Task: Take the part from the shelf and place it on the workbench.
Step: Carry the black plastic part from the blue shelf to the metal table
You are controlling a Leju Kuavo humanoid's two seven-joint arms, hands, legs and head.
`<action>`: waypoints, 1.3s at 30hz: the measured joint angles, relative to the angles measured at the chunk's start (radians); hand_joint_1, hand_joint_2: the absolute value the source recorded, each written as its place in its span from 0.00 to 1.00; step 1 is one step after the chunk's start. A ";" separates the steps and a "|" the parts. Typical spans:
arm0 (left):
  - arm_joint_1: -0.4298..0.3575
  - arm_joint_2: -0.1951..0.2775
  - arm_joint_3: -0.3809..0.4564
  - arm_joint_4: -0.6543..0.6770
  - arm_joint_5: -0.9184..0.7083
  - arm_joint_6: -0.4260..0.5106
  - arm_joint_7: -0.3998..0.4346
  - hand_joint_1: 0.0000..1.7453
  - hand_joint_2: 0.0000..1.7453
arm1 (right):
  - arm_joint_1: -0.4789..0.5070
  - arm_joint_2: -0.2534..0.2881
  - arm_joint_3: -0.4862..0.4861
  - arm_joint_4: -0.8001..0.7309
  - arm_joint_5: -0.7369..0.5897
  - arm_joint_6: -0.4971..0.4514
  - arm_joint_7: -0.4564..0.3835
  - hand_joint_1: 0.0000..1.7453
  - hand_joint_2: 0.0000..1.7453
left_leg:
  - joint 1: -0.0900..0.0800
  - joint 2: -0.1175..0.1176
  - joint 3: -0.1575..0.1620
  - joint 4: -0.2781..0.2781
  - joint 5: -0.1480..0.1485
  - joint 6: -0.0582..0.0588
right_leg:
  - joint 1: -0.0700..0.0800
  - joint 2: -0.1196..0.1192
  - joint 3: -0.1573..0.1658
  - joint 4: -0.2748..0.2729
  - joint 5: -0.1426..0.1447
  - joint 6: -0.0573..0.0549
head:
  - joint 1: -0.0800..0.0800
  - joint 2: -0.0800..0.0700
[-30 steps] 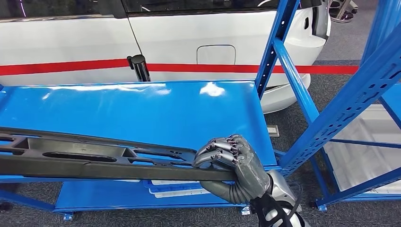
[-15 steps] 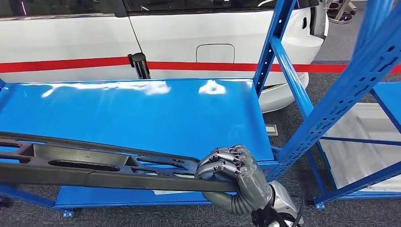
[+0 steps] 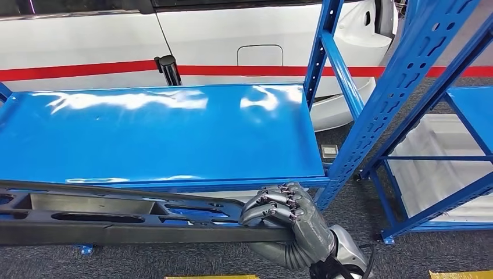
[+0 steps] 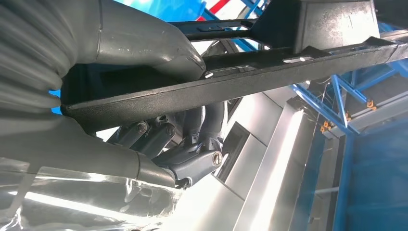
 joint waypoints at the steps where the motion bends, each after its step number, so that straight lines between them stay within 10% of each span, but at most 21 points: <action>1: -0.001 0.000 -0.002 0.000 -0.001 0.001 0.000 0.00 1.00 | 0.000 0.000 0.000 -0.001 -0.001 0.000 -0.001 1.00 1.00 | -0.004 0.000 0.019 -0.030 -0.003 0.003 | 0.000 -0.001 0.001 -0.001 0.005 0.006 | -0.001 0.000; 4: -0.002 -0.001 -0.007 0.000 -0.003 0.003 0.003 0.00 1.00 | 0.000 -0.003 0.000 -0.003 -0.005 0.002 -0.002 1.00 1.00 | -0.010 0.003 0.010 -0.046 0.017 0.018 | 0.001 -0.002 -0.005 -0.003 0.016 0.027 | -0.004 0.000; 9: -0.003 -0.004 -0.015 0.000 -0.005 0.004 0.009 0.00 1.00 | 0.000 -0.011 0.000 -0.004 -0.008 0.011 -0.001 1.00 1.00 | -0.014 0.012 -0.049 -0.055 0.073 0.044 | 0.004 -0.002 -0.080 0.231 -0.151 0.003 | 0.007 0.000; 11: -0.003 -0.004 -0.019 0.000 -0.005 0.006 0.010 0.00 1.00 | 0.000 -0.013 0.000 -0.004 -0.009 0.016 0.000 1.00 1.00 | -0.017 0.013 -0.073 -0.052 0.091 0.044 | 0.004 -0.002 -0.062 0.271 -0.151 0.016 | 0.007 0.000; 15: -0.004 -0.004 -0.027 0.000 -0.006 0.008 0.010 0.00 1.00 | -0.005 -0.016 0.001 -0.004 -0.020 0.027 0.001 1.00 1.00 | -0.022 0.012 -0.113 -0.028 0.113 0.032 | 0.010 -0.001 0.119 0.029 -0.108 0.025 | 0.007 0.000; 18: -0.004 -0.004 -0.030 0.000 -0.006 0.009 0.011 0.00 1.00 | -0.009 -0.020 0.003 -0.003 -0.031 0.033 0.001 1.00 1.00 | -0.024 0.012 -0.129 -0.017 0.128 0.017 | 0.014 0.000 0.134 -0.023 -0.112 0.009 | 0.006 0.000; 21: -0.003 0.000 -0.031 0.000 -0.005 0.010 0.013 0.00 1.00 | -0.017 -0.024 0.003 0.002 -0.044 0.041 0.001 1.00 1.00 | -0.017 0.006 -0.155 0.032 0.078 0.000 | 0.001 -0.004 0.111 -0.027 -0.093 -0.019 | 0.004 0.000; 25: -0.003 0.002 -0.031 0.000 -0.005 0.010 0.017 0.00 1.00 | -0.021 -0.027 0.005 0.010 -0.061 0.043 0.000 1.00 1.00 | 0.000 0.005 -0.221 0.248 -0.053 -0.027 | 0.002 -0.008 0.077 -0.026 -0.061 -0.031 | -0.001 0.000; 27: -0.003 0.002 -0.032 0.000 -0.003 0.011 0.021 0.00 1.00 | -0.021 -0.031 0.006 0.018 -0.074 0.043 -0.003 1.00 1.00 | 0.006 0.006 -0.178 0.219 -0.019 -0.031 | 0.001 -0.008 0.063 -0.024 -0.048 -0.024 | -0.001 0.000; 31: -0.002 0.002 -0.032 0.000 0.005 0.015 0.025 0.00 1.00 | -0.027 -0.037 0.005 0.030 -0.101 0.041 -0.012 1.00 1.00 | 0.006 0.003 -0.018 -0.024 0.036 -0.018 | 0.004 -0.007 0.053 -0.024 -0.031 -0.005 | -0.001 0.000; 34: 0.000 0.002 -0.031 0.000 0.005 0.018 0.027 0.00 1.00 | -0.029 -0.042 0.004 0.037 -0.116 0.028 -0.014 1.00 1.00 | -0.003 0.002 -0.020 -0.047 0.038 0.003 | 0.008 -0.010 0.048 -0.030 -0.020 0.012 | 0.000 0.000; 39: 0.003 0.001 -0.036 0.000 -0.011 0.006 0.031 0.00 1.00 | -0.022 -0.058 0.006 0.042 -0.126 -0.015 -0.017 1.00 1.00 | -0.019 0.003 -0.027 -0.062 0.058 0.016 | 0.012 -0.009 0.039 -0.048 -0.005 0.010 | 0.007 0.000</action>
